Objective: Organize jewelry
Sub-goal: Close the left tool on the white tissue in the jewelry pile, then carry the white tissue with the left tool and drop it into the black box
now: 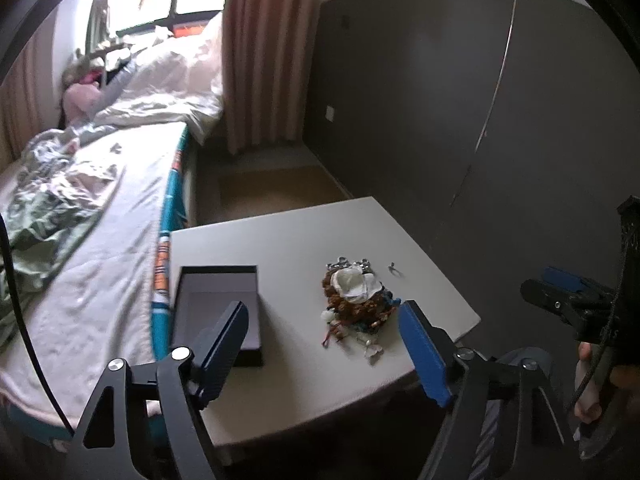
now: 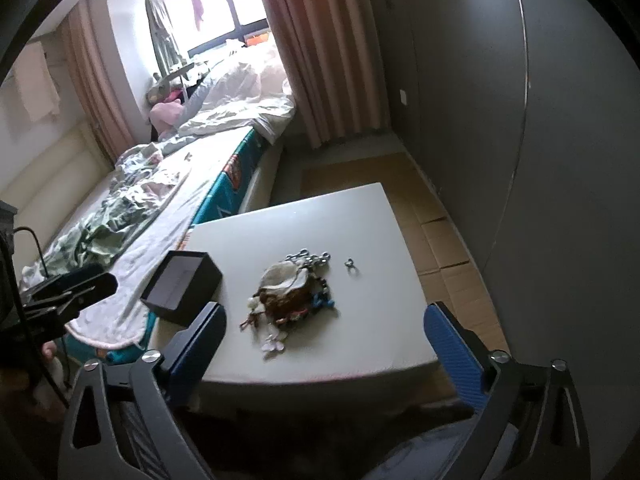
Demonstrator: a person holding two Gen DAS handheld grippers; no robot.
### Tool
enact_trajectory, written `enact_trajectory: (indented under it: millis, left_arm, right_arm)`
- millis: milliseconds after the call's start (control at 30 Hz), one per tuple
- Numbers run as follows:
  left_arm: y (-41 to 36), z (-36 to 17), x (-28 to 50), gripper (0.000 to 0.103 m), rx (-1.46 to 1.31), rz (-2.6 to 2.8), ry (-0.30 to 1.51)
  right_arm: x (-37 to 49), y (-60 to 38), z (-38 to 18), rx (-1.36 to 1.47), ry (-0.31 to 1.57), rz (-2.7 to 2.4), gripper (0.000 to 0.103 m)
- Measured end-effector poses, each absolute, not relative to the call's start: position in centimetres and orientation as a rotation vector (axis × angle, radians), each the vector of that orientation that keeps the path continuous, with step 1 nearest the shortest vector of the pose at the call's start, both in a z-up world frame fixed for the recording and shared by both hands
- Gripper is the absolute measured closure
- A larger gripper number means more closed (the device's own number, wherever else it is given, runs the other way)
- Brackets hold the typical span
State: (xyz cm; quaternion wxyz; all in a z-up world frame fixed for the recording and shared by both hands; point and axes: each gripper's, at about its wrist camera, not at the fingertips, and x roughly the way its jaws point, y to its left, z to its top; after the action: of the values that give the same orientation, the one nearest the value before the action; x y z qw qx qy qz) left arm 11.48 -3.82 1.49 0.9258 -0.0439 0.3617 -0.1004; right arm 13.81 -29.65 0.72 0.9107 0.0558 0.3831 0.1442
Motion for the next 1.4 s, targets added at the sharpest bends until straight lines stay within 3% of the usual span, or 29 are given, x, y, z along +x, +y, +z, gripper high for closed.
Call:
enact_trajectory:
  millis: [133,333,800,1100,1267,1400]
  left_arm:
    - [-4.6,0.7,14.1,0.033,-0.085,-0.235,0.778]
    - [-6.4,-1.0,18.3,0.033,-0.067,-0.271,0.85]
    - [-9.3,-7.2,25.4,0.06,-0.056,-0.307,1.044]
    - [-10.3,-11.0,27.6,0.062,-0.012,-0.286,1.116]
    - [-10.1,-11.3,28.2,0.101,0.007,-0.261,1.092]
    - [-9.2,-9.8,28.0,0.102,-0.031,-0.286,1.064]
  right_arm:
    - [16.4,-30.1,-0.4,0.15,0.832,0.304,0.013]
    - [19.6,-30.8,-1.6,0.197,0.87,0.318,0.014]
    - [24.9,-32.1,-5.7,0.26,0.954,0.376,0.015]
    - [26.5,-32.9,-8.1,0.31,1.005,0.374,0.015]
    - [27.2,-32.7,-8.6,0.334,1.016,0.385,0.015]
    - [28.0,-32.2,-8.7,0.393,1.032,0.414,0.018]
